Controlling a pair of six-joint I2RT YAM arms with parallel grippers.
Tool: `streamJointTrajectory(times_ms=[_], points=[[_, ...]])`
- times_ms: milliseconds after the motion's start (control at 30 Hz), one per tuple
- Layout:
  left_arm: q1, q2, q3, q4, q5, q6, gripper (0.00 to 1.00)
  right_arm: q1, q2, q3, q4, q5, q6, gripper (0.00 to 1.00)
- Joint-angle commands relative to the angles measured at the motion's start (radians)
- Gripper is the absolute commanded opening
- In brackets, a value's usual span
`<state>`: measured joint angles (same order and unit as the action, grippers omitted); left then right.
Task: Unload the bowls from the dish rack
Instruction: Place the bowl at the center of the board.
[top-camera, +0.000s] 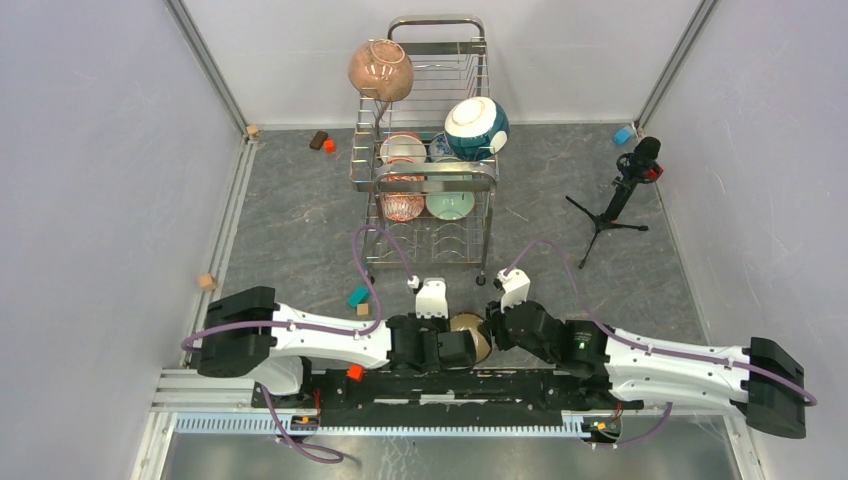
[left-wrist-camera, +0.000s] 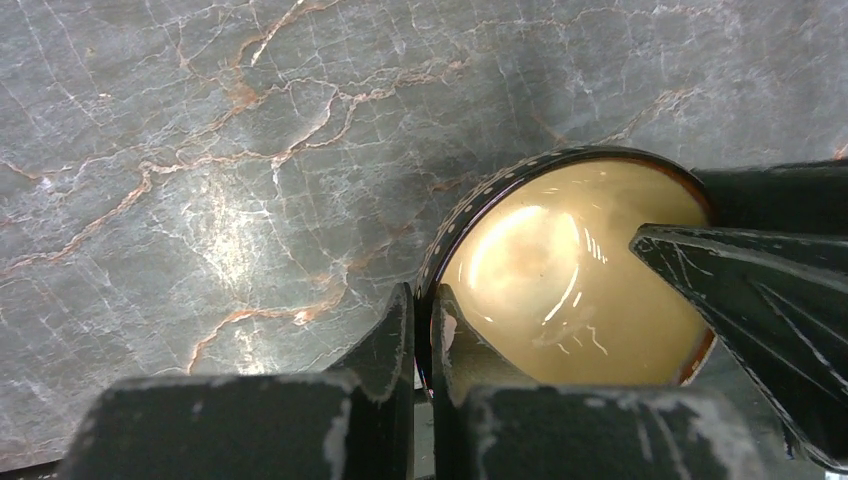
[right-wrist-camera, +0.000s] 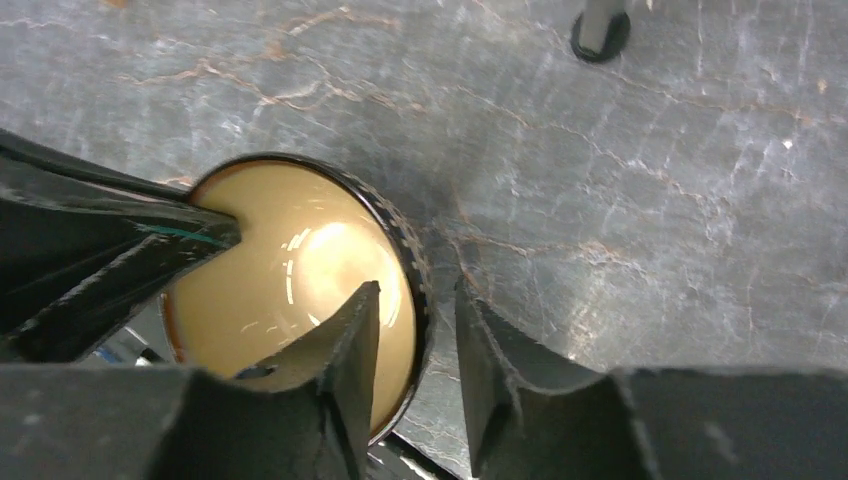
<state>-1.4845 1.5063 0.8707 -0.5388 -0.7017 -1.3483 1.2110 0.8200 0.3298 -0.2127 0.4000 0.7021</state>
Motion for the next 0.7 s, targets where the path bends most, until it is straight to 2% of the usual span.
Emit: streamJointTrajectory(times_ms=[0,67,133,167,267,433,667], points=[[0.004,-0.064,0.017,-0.017,-0.03,0.058,0.02,0.005,-0.057,0.054,0.082,-0.041,-0.043,0.53],[0.003,-0.095,0.017,-0.046,-0.033,0.084,0.02,0.005,-0.08,0.06,0.049,-0.037,-0.061,0.74],[0.002,-0.136,0.013,-0.085,-0.04,0.098,0.02,0.004,-0.099,0.073,0.012,-0.036,-0.085,0.84],[0.001,-0.158,0.007,-0.106,-0.043,0.105,0.02,0.005,-0.108,0.08,0.0,-0.044,-0.105,0.87],[0.002,-0.245,-0.008,-0.169,-0.052,0.113,0.02,0.005,-0.144,0.091,-0.019,-0.089,-0.162,0.9],[0.002,-0.399,0.003,-0.325,-0.079,0.119,0.02,0.005,-0.251,0.035,0.016,-0.153,-0.249,0.89],[0.034,-0.491,0.129,-0.724,-0.244,0.056,0.02,0.005,-0.396,-0.072,0.07,-0.092,-0.318,0.89]])
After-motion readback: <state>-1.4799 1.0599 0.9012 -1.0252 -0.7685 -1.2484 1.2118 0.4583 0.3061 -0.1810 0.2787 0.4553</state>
